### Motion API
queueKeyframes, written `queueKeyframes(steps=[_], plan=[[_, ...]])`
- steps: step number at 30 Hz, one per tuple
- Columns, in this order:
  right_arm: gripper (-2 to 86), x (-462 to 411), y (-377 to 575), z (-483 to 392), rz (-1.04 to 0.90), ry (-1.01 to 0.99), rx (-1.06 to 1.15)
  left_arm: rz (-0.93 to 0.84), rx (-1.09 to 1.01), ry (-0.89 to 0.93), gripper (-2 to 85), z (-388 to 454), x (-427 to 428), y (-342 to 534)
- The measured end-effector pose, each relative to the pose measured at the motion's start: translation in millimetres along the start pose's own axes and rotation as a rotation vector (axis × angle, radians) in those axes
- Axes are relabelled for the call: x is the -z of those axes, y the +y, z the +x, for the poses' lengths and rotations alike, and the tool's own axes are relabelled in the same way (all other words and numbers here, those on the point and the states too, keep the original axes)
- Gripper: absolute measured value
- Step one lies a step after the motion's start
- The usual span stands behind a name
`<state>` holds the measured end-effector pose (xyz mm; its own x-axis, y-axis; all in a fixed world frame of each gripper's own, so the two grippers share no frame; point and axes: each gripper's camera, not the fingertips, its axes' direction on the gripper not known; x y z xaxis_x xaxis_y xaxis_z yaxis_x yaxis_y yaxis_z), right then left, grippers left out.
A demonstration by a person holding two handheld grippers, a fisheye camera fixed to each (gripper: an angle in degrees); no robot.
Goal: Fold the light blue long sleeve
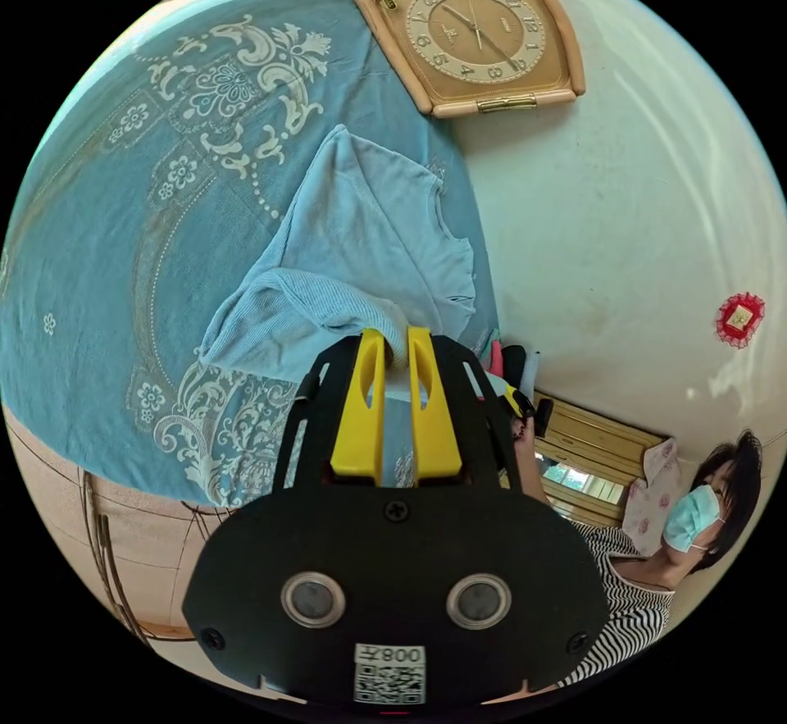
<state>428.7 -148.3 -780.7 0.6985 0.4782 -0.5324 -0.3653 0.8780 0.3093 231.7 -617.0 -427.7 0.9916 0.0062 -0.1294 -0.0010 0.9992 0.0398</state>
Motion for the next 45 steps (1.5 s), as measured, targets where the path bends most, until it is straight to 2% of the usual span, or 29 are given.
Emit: queueKeyframes(steps=[8, 15, 20, 25, 31, 34, 36, 38, 41, 43, 45], plan=[[1.4, -24.9, -136.1, -45.4, -0.039, 0.062, 0.003, 0.015, -0.010, -0.030, 5.4, 32.5, -56.3, -152.1], [1.7, -66.3, -243.4, -63.0, -0.089, 0.058, -0.124, 0.016, 0.049, -0.105, 6.2, 43.2, -126.1, -275.9], [1.9, -90.0, -300.3, -83.7, -0.127, 0.082, -0.169, 0.020, 0.061, -0.167, 6.3, 53.3, -162.6, -341.0], [1.8, -90.9, -339.7, -111.5, -0.088, 0.066, -0.179, 0.004, 0.060, -0.124, 6.4, 66.2, -189.6, -387.4], [0.5, -108.0, -359.8, -201.6, -0.066, 0.127, 0.061, 0.086, 0.021, -0.032, 3.1, 82.8, -203.5, -425.0], [0.2, -150.8, -356.1, -260.4, -0.133, 0.158, 0.224, 0.040, -0.137, 0.011, 1.2, 114.6, -240.4, -427.9], [0.1, -197.0, -357.6, -298.1, -0.221, 0.211, 0.318, -0.109, -0.235, -0.077, 0.7, 145.7, -296.4, -430.7], [0.1, -227.4, -362.0, -321.2, -0.270, 0.297, 0.372, -0.170, -0.286, -0.183, 0.5, 165.6, -335.8, -437.8], [0.1, -252.2, -375.4, -353.0, -0.249, 0.394, 0.414, -0.156, -0.315, -0.235, 0.3, 189.9, -376.5, -463.7], [0.1, -257.4, -385.7, -369.0, -0.241, 0.384, 0.431, -0.134, -0.323, -0.290, 0.2, 204.8, -390.6, -483.3], [0.0, -263.6, -400.0, -386.6, -0.236, 0.448, 0.439, -0.140, -0.359, -0.386, 0.2, 225.6, -406.9, -507.5]])
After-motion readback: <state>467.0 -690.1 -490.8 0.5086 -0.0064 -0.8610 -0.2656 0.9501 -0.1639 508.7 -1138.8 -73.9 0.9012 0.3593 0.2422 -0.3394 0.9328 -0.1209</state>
